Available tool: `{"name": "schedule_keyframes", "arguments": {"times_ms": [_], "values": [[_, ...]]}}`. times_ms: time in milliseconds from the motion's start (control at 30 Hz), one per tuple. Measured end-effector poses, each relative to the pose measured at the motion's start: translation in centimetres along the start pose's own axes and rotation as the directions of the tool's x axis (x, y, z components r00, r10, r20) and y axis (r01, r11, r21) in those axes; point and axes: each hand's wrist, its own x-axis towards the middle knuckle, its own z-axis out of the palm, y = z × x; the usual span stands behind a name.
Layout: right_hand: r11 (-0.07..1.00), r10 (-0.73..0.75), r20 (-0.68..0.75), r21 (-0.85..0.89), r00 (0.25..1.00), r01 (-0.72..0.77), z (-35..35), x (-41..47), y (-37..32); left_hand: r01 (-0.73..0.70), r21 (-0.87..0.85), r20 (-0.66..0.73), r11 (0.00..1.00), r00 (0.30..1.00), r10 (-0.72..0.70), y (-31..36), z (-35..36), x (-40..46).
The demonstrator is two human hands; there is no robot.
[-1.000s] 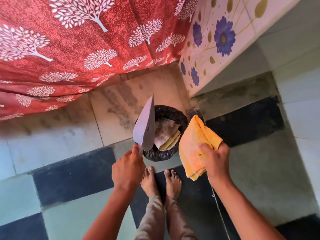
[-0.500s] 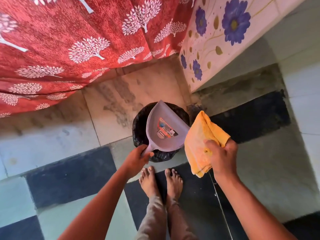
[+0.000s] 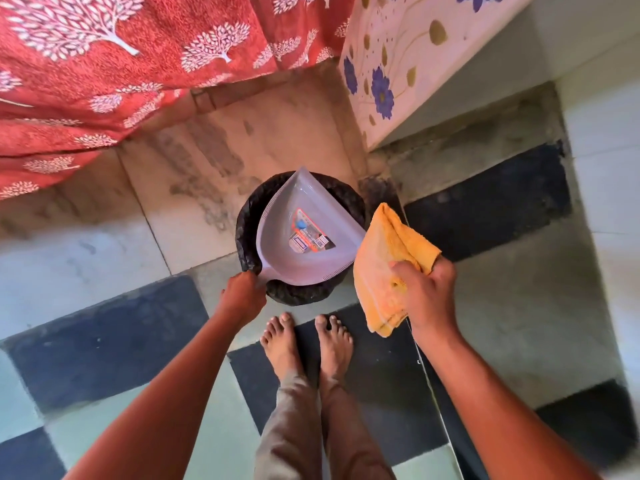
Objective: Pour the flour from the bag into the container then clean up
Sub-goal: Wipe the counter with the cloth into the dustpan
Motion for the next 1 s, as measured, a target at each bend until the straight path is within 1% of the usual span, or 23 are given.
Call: {"name": "schedule_keyframes", "arguments": {"times_ms": [67,133,200,233,267,300,333,367,400,433,467,500,533,600,633,700,767,833,867,933,1000], "values": [[1.000,0.001,0.024,-0.003,1.000,-0.001,0.2,-0.2,-0.2,0.018,-0.013,-0.030,1.000,0.999,-0.018,0.4,-0.5,-0.4],[1.000,-0.008,0.037,0.012,0.999,0.007,0.4,-0.7,-0.6,0.010,-0.048,-0.107,0.999,0.994,-0.015,1.0,-1.3,-1.4],[0.999,-0.031,0.052,0.026,0.998,0.029,0.4,-1.6,-1.5,-0.023,-0.174,-0.182,0.984,0.983,-0.009,2.9,-2.9,-3.7],[0.999,-0.047,0.066,0.031,0.997,0.045,0.3,-2.3,-2.4,-0.049,-0.277,-0.208,0.960,0.978,-0.011,4.3,-4.2,-5.4],[0.997,-0.070,0.079,0.033,0.994,0.068,0.3,-3.0,-3.4,-0.069,-0.426,-0.202,0.902,0.979,-0.020,6.0,-5.6,-7.4],[0.995,-0.095,0.094,0.025,0.991,0.093,0.2,-3.8,-4.2,-0.082,-0.613,-0.151,0.786,0.988,-0.015,7.7,-7.1,-9.6],[0.993,-0.122,0.114,0.013,0.986,0.122,-0.1,-4.8,-5.3,-0.086,-0.778,-0.088,0.623,0.996,0.027,9.3,-8.8,-12.3],[0.988,-0.149,0.146,-0.005,0.978,0.151,-0.4,-6.0,-6.6,-0.056,-0.885,-0.023,0.463,0.997,0.077,10.7,-10.5,-15.0],[0.982,-0.181,0.182,-0.022,0.966,0.188,-0.8,-7.4,-8.2,-0.013,-0.941,0.032,0.338,0.991,0.128,12.0,-12.4,-17.8],[0.970,-0.226,0.219,-0.042,0.949,0.241,-1.2,-8.9,-10.0,0.032,-0.965,0.078,0.261,0.983,0.168,13.0,-14.1,-20.4],[0.948,-0.285,0.245,-0.071,0.927,0.310,-1.7,-10.4,-11.6,0.070,-0.976,0.111,0.206,0.973,0.200,13.7,-15.6,-22.7],[0.909,-0.368,0.257,-0.101,0.893,0.404,-2.4,-12.2,-13.8,0.091,-0.980,0.131,0.175,0.964,0.231,14.5,-17.5,-25.5],[0.855,-0.457,0.273,-0.128,0.847,0.503,-3.2,-14.0,-16.0,0.094,-0.983,0.133,0.156,0.956,0.261,15.0,-19.2,-27.9],[0.757,-0.579,0.315,-0.134,0.752,0.639,-5.0,-17.8,-20.0,0.048,-0.985,0.099,0.165,0.942,0.322,15.7,-22.4,-33.1],[0.729,-0.607,0.339,-0.122,0.719,0.673,-5.7,-19.4,-21.5,0.014,-0.984,0.075,0.177,0.937,0.342,15.9,-23.7,-35.3],[0.707,-0.635,0.355,-0.089,0.686,0.701,-8.0,-23.5,-24.9,-0.054,-0.972,0.031,0.228,0.935,0.354,16.7,-26.4,-40.6],[0.716,-0.652,0.335,-0.023,0.680,0.698,-10.6,-27.4,-27.4,-0.128,-0.953,-0.028,0.276,0.940,0.340,17.2,-28.3,-45.3],[0.757,-0.638,0.315,0.093,0.702,0.647,-13.1,-30.5,-28.9,-0.179,-0.925,-0.056,0.335,0.937,0.346,17.7,-29.4,-48.9],[0.768,-0.636,0.286,0.152,0.717,0.622,-14.4,-31.8,-29.5,-0.200,-0.914,-0.058,0.353,0.925,0.375,18.1,-29.9,-50.6],[0.757,-0.649,0.166,0.230,0.742,0.611,-16.7,-33.6,-30.1,-0.236,-0.899,-0.059,0.369,0.900,0.432,18.8,-30.3,-53.3],[0.762,-0.624,-0.039,0.192,0.780,0.619,-18.4,-34.2,-30.3,-0.268,-0.890,-0.055,0.370,0.867,0.495,19.9,-30.7,-55.2]]}}
